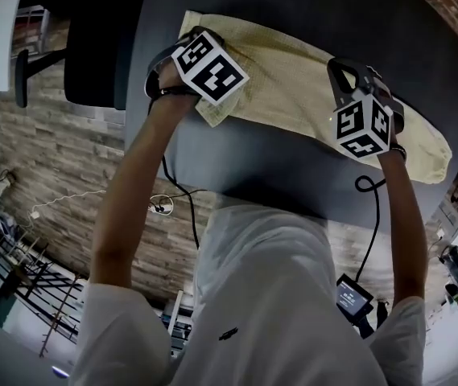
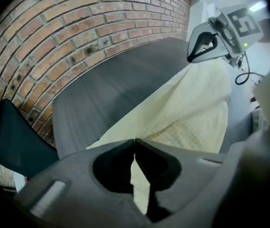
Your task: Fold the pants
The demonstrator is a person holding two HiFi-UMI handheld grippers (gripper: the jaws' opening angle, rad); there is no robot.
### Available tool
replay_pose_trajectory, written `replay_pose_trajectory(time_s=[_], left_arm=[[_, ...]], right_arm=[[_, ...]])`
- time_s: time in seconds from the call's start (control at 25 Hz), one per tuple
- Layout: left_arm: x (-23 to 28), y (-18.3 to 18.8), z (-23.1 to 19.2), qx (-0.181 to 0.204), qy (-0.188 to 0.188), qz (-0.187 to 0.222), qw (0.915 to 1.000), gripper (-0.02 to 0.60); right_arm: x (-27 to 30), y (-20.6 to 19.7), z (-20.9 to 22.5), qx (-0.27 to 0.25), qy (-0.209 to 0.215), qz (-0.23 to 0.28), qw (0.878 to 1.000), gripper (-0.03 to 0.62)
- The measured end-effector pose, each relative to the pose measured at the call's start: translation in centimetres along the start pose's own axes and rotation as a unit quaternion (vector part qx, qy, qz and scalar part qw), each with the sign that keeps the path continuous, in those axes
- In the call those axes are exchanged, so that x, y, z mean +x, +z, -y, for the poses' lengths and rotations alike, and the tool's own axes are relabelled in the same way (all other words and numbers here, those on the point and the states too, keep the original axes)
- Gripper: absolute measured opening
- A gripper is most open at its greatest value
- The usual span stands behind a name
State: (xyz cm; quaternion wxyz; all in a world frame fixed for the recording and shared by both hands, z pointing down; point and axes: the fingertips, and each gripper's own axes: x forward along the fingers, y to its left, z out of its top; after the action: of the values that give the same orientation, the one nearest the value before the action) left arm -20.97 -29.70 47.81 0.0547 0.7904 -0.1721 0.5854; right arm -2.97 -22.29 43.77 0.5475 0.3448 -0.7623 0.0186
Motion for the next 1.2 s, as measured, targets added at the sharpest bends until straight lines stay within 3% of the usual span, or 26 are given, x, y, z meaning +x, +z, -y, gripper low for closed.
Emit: replay_pose_trajectory(time_s=[0.08, 0.24, 0.36, 0.52, 0.68, 0.76, 0.92, 1.0, 1.04, 1.12, 1.16, 1.2], left_arm=[[0.9, -0.1, -0.1, -0.009, 0.001, -0.001, 1.0000, 0.022], [0.2, -0.3, 0.0, -0.033, 0.013, 0.019, 0.9992, 0.163], [-1.6, -1.2, 1.4, -0.052, 0.005, 0.035, 0.9980, 0.192], [-3.5, -2.3, 4.7, -0.080, -0.008, 0.049, 0.9956, 0.192], [-4.1, -3.0, 7.8, -0.112, -0.018, 0.062, 0.9915, 0.192], [-4.5, -3.4, 8.4, -0.129, -0.023, 0.068, 0.9891, 0.192], [-4.5, -3.2, 10.7, -0.153, -0.038, 0.072, 0.9848, 0.221], [-3.8, -3.5, 12.2, -0.144, -0.039, 0.061, 0.9870, 0.250], [-3.3, -4.1, 12.7, -0.132, -0.036, 0.050, 0.9894, 0.259], [-2.3, -5.7, 13.3, -0.102, -0.021, 0.025, 0.9943, 0.261], [-2.0, -6.5, 13.2, -0.090, -0.007, 0.016, 0.9958, 0.246], [-1.9, -7.2, 12.9, -0.086, 0.011, 0.011, 0.9961, 0.190]], right_arm=[[0.8, 0.6, -0.7, 0.014, 0.017, 0.008, 1.000, 0.008], [2.0, 3.1, -2.3, 0.023, 0.051, 0.036, 0.998, 0.013], [2.2, 5.4, -4.0, 0.005, 0.090, 0.061, 0.994, 0.089], [2.3, 7.4, -6.2, -0.065, 0.125, 0.091, 0.986, 0.109], [3.2, 7.8, -8.3, -0.156, 0.141, 0.096, 0.973, 0.195], [3.8, 8.8, -8.7, -0.200, 0.138, 0.096, 0.965, 0.207], [4.8, 9.7, -8.8, -0.291, 0.133, 0.095, 0.943, 0.207], [5.6, 9.8, -8.9, -0.345, 0.124, 0.091, 0.926, 0.193], [6.0, 10.1, -8.9, -0.367, 0.115, 0.092, 0.918, 0.162], [6.3, 11.5, -8.8, -0.387, 0.099, 0.102, 0.911, 0.015], [6.3, 12.3, -8.8, -0.382, 0.098, 0.109, 0.913, 0.012], [6.2, 13.1, -8.7, -0.370, 0.099, 0.115, 0.916, 0.012]])
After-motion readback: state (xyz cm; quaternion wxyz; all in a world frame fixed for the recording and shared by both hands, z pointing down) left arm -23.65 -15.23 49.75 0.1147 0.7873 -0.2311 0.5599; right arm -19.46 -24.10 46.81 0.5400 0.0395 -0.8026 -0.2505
